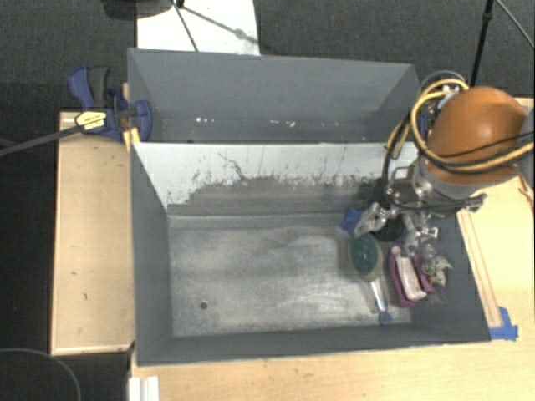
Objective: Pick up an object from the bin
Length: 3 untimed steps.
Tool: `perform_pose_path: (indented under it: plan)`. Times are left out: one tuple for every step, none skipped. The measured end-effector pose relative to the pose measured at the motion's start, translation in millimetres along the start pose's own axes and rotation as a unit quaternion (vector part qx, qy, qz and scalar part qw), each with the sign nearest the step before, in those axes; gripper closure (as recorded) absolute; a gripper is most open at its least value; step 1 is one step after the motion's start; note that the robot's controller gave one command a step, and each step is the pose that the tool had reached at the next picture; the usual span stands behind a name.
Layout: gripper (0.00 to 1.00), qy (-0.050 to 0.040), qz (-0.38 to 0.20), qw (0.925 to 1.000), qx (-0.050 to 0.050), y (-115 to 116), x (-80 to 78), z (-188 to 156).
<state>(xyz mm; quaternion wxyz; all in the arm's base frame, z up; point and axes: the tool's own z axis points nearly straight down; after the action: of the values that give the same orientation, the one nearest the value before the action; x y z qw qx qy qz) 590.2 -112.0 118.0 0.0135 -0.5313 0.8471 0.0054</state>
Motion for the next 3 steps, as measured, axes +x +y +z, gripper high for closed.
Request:
perform_pose_path:
  plan:
    - [0.0,0.0049,-0.315,0.9489,-0.006,12.6,-24.0,11.0]
    - [0.0,0.0091,-0.501,0.8655,-0.009,19.1,-34.9,29.0]
    - [1.0,0.0099,-0.497,0.8679,-0.009,18.0,-33.8,28.1]
